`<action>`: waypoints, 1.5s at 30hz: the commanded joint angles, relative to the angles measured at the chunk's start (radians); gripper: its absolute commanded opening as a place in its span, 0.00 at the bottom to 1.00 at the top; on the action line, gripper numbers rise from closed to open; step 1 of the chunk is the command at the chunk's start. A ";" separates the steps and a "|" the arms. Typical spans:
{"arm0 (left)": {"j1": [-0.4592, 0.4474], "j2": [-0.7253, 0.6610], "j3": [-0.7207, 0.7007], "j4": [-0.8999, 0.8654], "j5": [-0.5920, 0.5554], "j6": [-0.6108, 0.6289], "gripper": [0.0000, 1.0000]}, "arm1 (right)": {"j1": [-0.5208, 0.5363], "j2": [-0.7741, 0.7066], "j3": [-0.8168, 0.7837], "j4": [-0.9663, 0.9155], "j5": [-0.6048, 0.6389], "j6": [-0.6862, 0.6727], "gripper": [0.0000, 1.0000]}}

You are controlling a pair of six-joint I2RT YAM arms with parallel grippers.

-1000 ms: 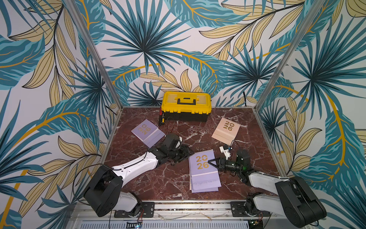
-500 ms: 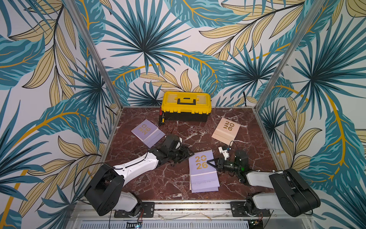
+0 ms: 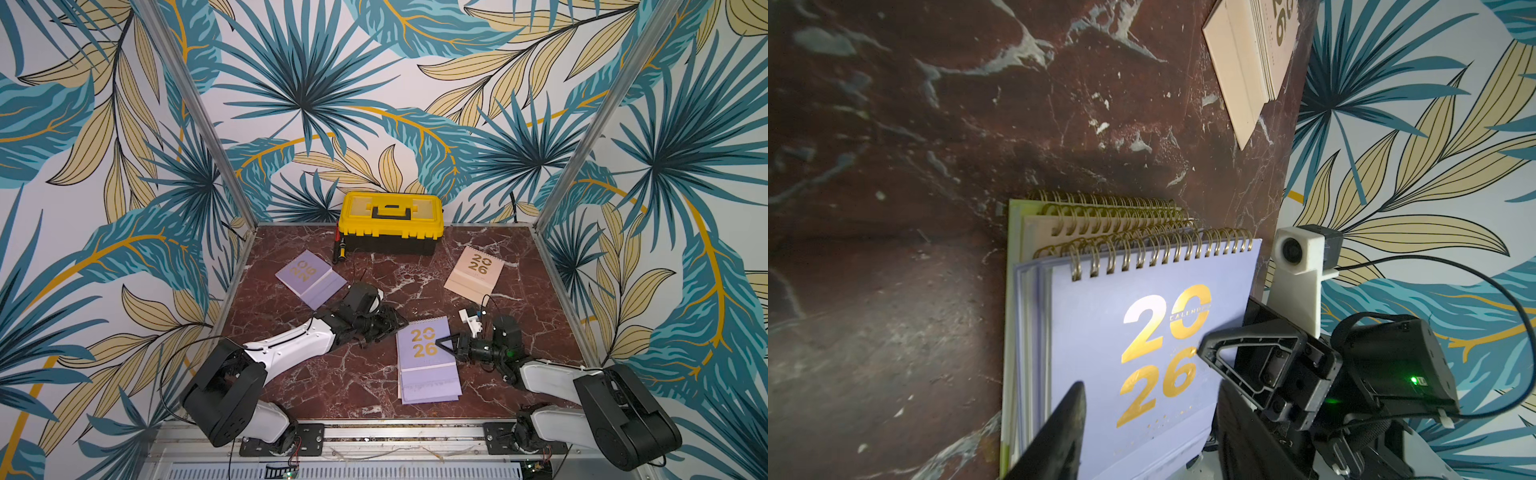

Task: Stack the calendars
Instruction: Place the calendar at the calendar.

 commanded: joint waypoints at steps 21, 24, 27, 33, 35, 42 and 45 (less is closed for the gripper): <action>0.006 0.035 -0.025 0.031 0.009 0.009 0.52 | 0.003 -0.100 0.162 -0.673 0.218 -0.265 0.55; 0.006 0.038 -0.030 0.032 0.009 0.011 0.52 | 0.003 -0.154 0.170 -0.739 0.263 -0.268 0.60; 0.006 0.043 -0.034 0.032 0.008 0.016 0.54 | 0.003 -0.212 0.193 -0.850 0.317 -0.280 0.65; 0.007 0.071 -0.042 0.036 0.008 0.027 0.60 | 0.003 -0.265 0.226 -0.954 0.384 -0.282 0.71; 0.006 0.091 -0.042 0.056 0.017 0.024 0.62 | 0.006 -0.271 0.225 -0.957 0.397 -0.271 0.73; 0.007 0.158 -0.025 0.136 0.081 0.008 0.65 | 0.020 -0.332 0.227 -0.949 0.390 -0.240 0.87; 0.007 0.162 -0.019 0.138 0.079 0.010 0.65 | 0.031 -0.333 0.236 -0.950 0.383 -0.233 0.87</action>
